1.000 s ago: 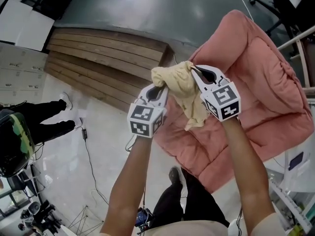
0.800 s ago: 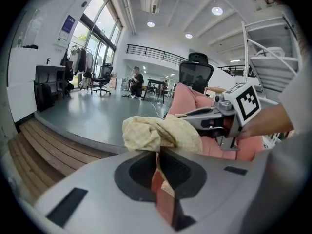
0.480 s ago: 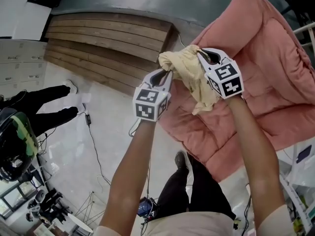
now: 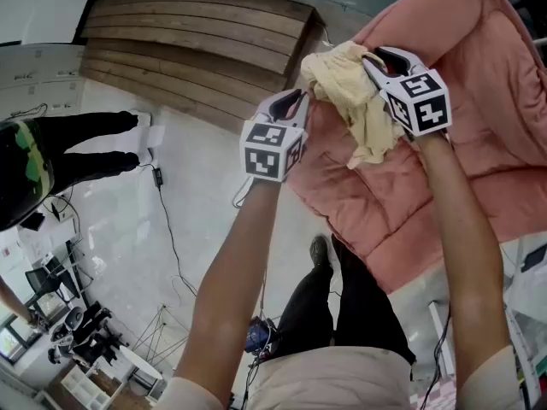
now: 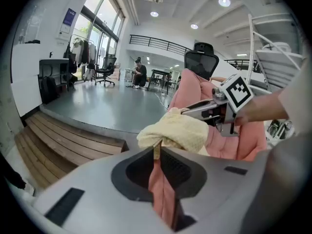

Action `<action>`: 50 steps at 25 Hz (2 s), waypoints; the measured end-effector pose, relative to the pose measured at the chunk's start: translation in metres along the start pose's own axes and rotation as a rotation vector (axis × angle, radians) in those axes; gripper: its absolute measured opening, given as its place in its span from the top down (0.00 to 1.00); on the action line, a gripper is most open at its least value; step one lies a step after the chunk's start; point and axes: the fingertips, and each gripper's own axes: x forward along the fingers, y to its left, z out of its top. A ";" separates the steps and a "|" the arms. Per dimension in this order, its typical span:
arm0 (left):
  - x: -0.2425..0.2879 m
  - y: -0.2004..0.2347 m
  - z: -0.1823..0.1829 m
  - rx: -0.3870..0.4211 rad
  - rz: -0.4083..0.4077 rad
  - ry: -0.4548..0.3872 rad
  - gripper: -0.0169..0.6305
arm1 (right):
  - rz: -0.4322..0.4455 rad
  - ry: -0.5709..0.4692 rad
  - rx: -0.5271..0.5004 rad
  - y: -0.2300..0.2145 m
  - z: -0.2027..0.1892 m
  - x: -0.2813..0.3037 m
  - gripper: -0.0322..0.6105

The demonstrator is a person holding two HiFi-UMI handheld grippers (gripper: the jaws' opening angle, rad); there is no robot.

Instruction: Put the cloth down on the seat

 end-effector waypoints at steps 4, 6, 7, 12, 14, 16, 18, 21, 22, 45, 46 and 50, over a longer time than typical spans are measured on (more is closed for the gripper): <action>-0.019 0.003 0.016 -0.001 0.011 -0.044 0.95 | 0.004 0.014 -0.034 0.014 0.007 -0.013 0.69; -0.030 0.003 0.025 0.005 0.015 -0.065 0.95 | 0.005 0.021 -0.045 0.022 0.010 -0.021 0.67; -0.035 0.002 0.028 0.009 0.017 -0.075 0.95 | 0.004 0.026 -0.049 0.025 0.010 -0.026 0.66; -0.074 -0.003 0.052 0.015 0.023 -0.139 0.95 | -0.021 0.039 -0.075 0.039 0.016 -0.056 0.66; -0.091 -0.007 0.063 0.022 0.023 -0.166 0.95 | -0.033 0.027 -0.081 0.044 0.023 -0.071 0.66; -0.110 -0.013 0.073 0.031 0.022 -0.194 0.95 | -0.041 0.005 -0.085 0.051 0.034 -0.087 0.66; -0.132 -0.021 0.085 0.036 0.019 -0.228 0.95 | -0.047 -0.024 -0.093 0.061 0.048 -0.106 0.66; -0.170 -0.033 0.106 0.051 0.005 -0.288 0.95 | -0.063 -0.084 -0.101 0.079 0.077 -0.137 0.66; -0.181 -0.037 0.111 0.059 0.000 -0.305 0.95 | -0.068 -0.108 -0.100 0.084 0.085 -0.147 0.67; -0.476 -0.176 0.190 0.236 -0.074 -0.633 0.95 | -0.030 -0.505 -0.161 0.265 0.213 -0.446 0.96; -0.487 -0.179 0.190 0.243 -0.073 -0.645 0.95 | -0.018 -0.512 -0.166 0.274 0.215 -0.456 0.96; -0.530 -0.198 0.187 0.272 -0.072 -0.676 0.95 | 0.010 -0.507 -0.211 0.306 0.212 -0.492 0.97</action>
